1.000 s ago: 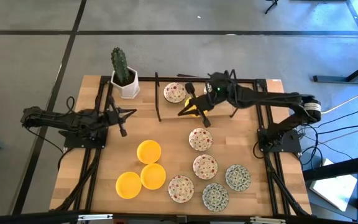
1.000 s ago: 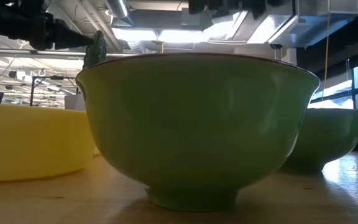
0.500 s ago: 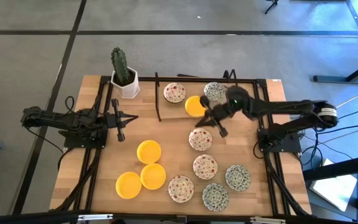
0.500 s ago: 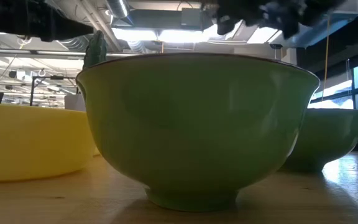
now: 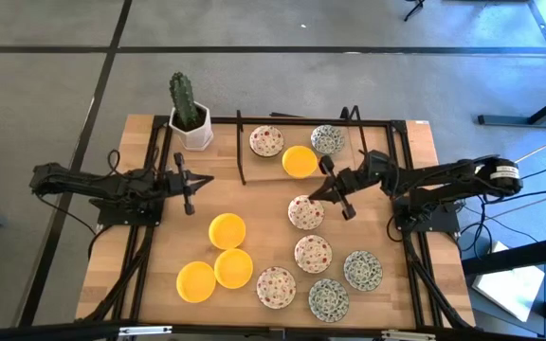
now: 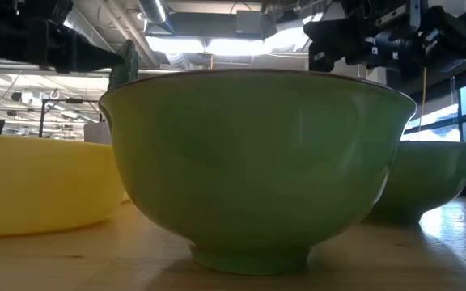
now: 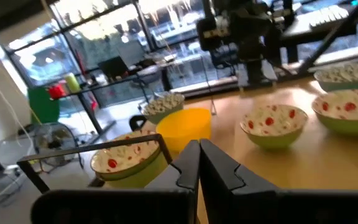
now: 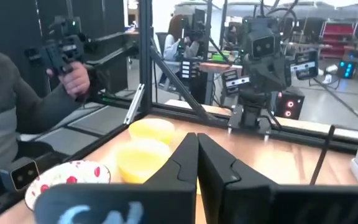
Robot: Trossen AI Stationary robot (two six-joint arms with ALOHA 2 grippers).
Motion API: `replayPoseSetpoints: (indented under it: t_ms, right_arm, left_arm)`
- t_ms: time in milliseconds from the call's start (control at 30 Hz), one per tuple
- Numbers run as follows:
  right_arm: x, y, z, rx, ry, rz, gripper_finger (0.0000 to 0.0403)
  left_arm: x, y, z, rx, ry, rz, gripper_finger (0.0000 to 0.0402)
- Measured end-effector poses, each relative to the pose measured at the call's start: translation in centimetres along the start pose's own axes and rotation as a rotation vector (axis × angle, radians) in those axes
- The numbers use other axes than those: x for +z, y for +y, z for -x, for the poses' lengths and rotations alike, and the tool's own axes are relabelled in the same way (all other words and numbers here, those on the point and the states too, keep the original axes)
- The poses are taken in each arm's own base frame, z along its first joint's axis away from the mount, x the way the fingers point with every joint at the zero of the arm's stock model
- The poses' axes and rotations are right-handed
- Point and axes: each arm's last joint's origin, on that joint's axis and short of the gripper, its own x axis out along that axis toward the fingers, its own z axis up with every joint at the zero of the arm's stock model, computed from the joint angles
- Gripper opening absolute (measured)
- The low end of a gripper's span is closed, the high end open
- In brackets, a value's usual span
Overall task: Pick & Place Mini bowls
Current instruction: Stack the yellow bowl on top of the yellow bowl on the shelf
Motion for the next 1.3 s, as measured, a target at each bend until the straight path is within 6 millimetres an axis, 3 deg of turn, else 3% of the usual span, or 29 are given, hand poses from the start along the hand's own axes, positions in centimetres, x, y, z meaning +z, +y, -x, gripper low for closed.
replayPoseSetpoints:
  t_ms: [167,400,733,1033,1300]
  right_arm:
    - [0.3,0.1,0.2,0.019,-0.012,-0.064,0.0005]
    - [2.7,1.2,1.9,0.043,-0.087,-0.017,0.0003]
    - [1.3,3.2,5.8,-0.154,-0.14,0.048,0.0001]
    - [0.0,3.5,6.3,-0.174,-0.104,0.032,0.0009]
    - [-0.2,3.8,6.2,-0.068,-0.088,0.025,0.0011]
  left_arm:
    - [-0.8,-0.2,-0.1,0.019,-0.035,0.014,0.0006]
    - [-0.6,-0.1,-0.1,0.023,-0.057,0.037,0.0006]
    - [-1.3,-0.3,-0.1,0.031,-0.023,0.131,0.0006]
    - [-1.4,-0.3,-0.1,0.034,-0.013,0.207,0.0006]
    - [-1.0,-0.1,-0.1,0.066,-0.053,0.238,0.0006]
